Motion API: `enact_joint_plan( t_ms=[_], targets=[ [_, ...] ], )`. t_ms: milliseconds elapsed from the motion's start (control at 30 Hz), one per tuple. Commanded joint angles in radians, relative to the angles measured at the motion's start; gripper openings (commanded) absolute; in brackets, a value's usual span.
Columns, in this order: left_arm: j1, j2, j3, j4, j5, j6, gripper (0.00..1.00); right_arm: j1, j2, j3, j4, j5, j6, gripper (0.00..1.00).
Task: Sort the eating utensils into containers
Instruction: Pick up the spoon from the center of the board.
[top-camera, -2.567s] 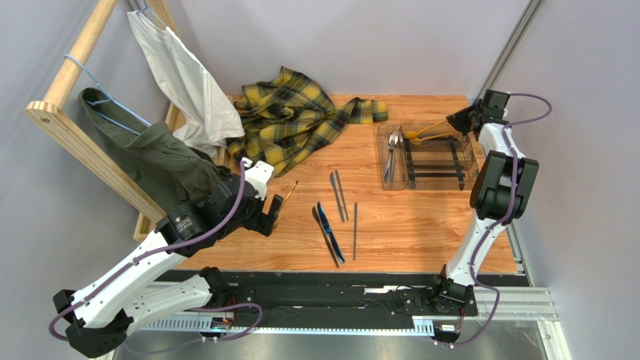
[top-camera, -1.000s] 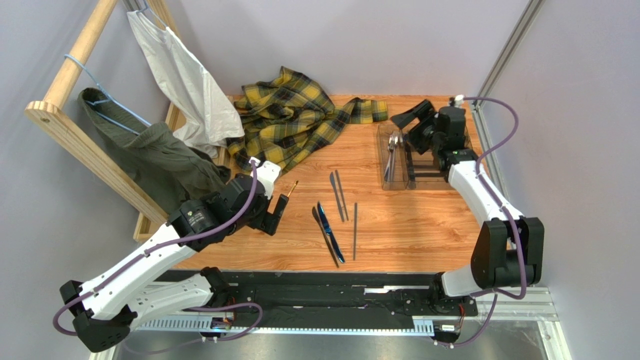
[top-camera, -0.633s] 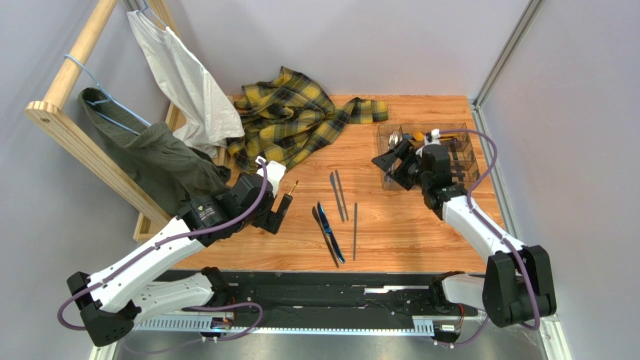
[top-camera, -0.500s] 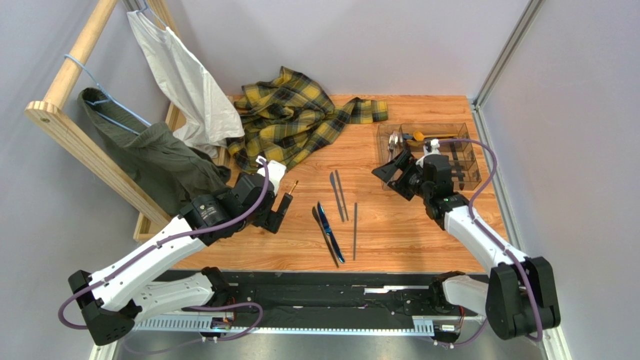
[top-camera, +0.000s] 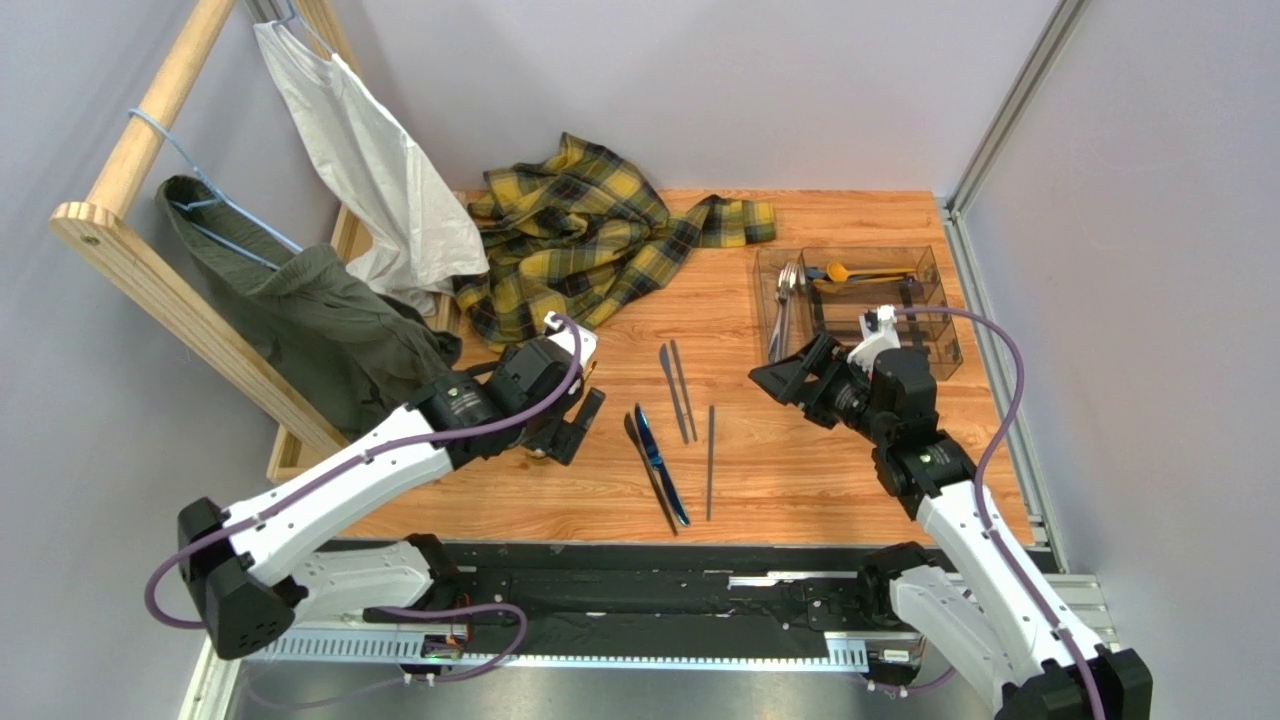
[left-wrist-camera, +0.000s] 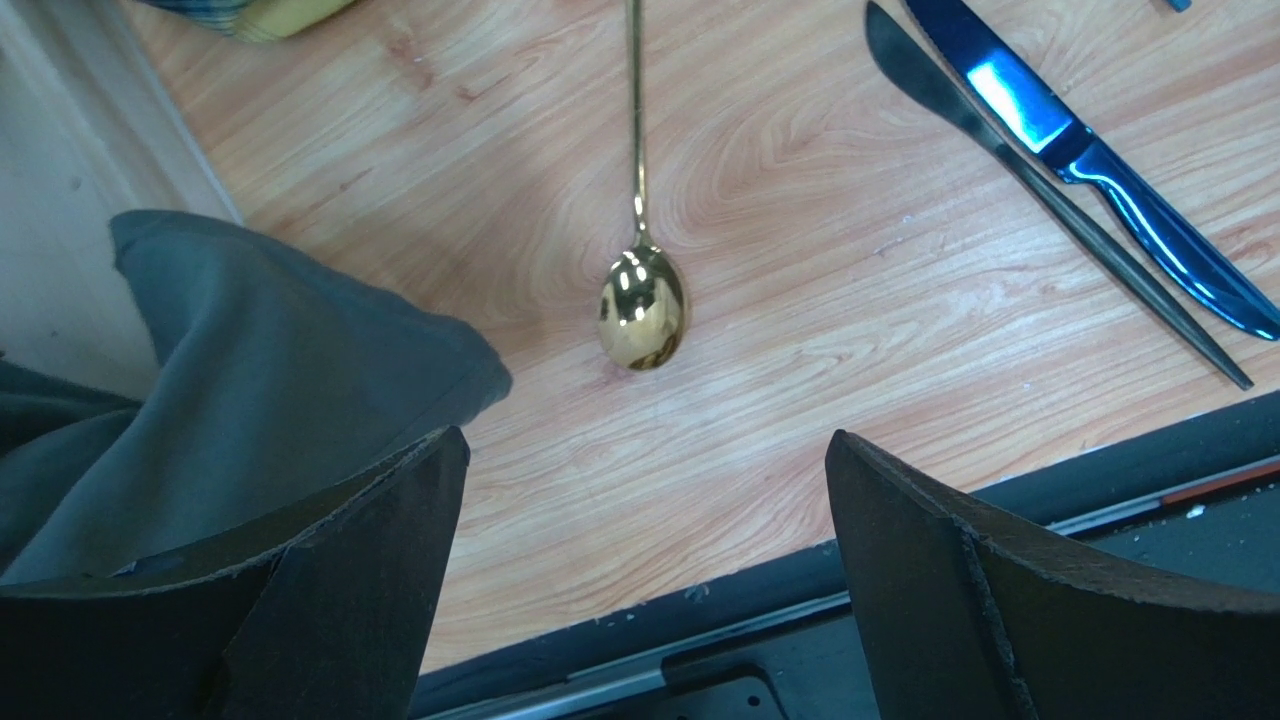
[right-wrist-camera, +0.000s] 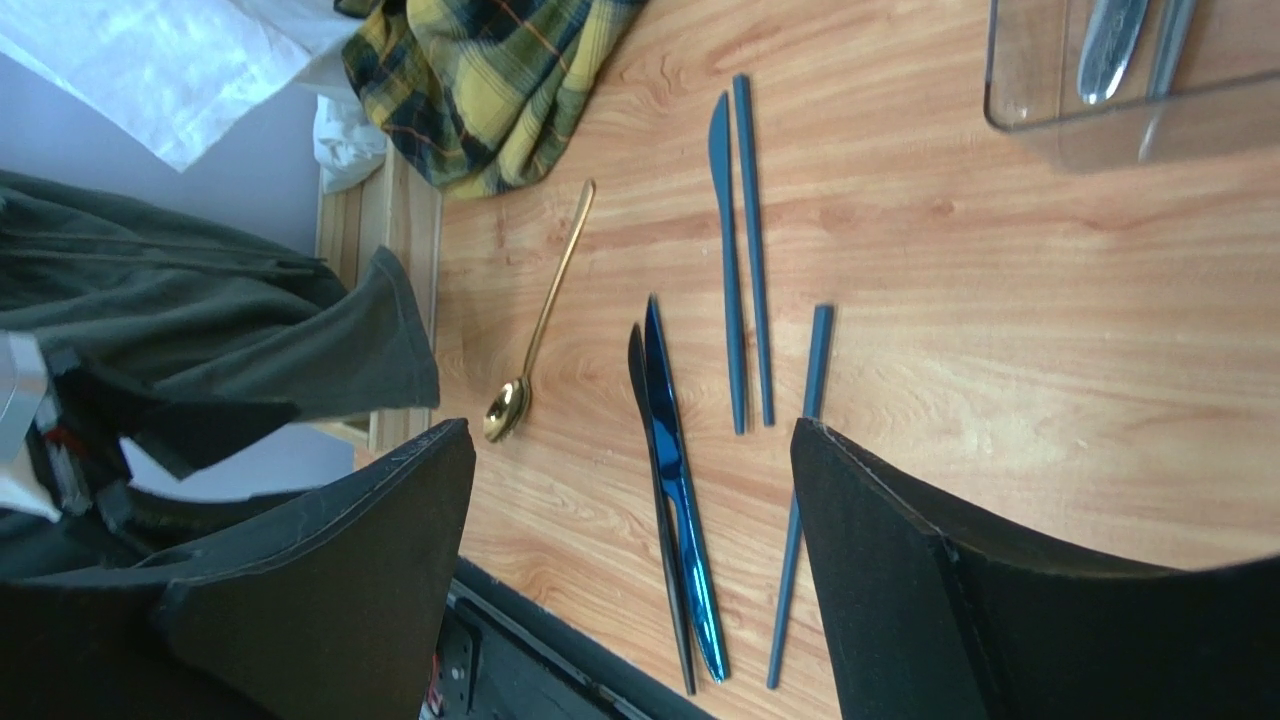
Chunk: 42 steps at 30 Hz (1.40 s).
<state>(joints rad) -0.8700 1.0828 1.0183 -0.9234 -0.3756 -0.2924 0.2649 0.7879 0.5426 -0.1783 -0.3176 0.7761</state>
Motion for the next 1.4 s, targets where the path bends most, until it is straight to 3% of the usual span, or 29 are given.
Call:
enact_joint_plan(
  t_ms=[0, 200, 533, 633, 700, 867, 1333, 1367],
  targets=[
    [0.000, 0.097, 0.042, 0.087, 0.046, -0.036, 0.97, 0.008, -0.076, -0.056, -0.059, -0.029, 0.000, 0.81],
    [0.031, 0.193, -0.015, 0.283, 0.087, -0.031, 0.96, 0.011, -0.121, -0.072, -0.143, -0.034, -0.031, 0.80],
    [0.249, 0.371, -0.023, 0.403, 0.256, -0.004, 0.88, 0.011, -0.150, -0.089, -0.165, -0.077, -0.028, 0.80],
    [0.287, 0.435, -0.009, 0.411, 0.280, 0.001, 0.79, 0.011, -0.150, -0.098, -0.162, -0.078, -0.024, 0.80],
    [0.311, 0.469, -0.006, 0.419, 0.287, 0.002, 0.65, 0.011, -0.150, -0.105, -0.161, -0.080, -0.024, 0.80],
    [0.341, 0.551, -0.029, 0.463, 0.331, -0.004, 0.58, 0.011, -0.147, -0.107, -0.171, -0.080, -0.034, 0.80],
    [0.344, 0.611, -0.053, 0.474, 0.339, -0.024, 0.54, 0.011, -0.177, -0.155, -0.187, -0.077, -0.014, 0.80],
    [0.344, 0.617, -0.050, 0.469, 0.340, -0.025, 0.47, 0.011, -0.183, -0.156, -0.187, -0.077, -0.012, 0.80]
  ],
)
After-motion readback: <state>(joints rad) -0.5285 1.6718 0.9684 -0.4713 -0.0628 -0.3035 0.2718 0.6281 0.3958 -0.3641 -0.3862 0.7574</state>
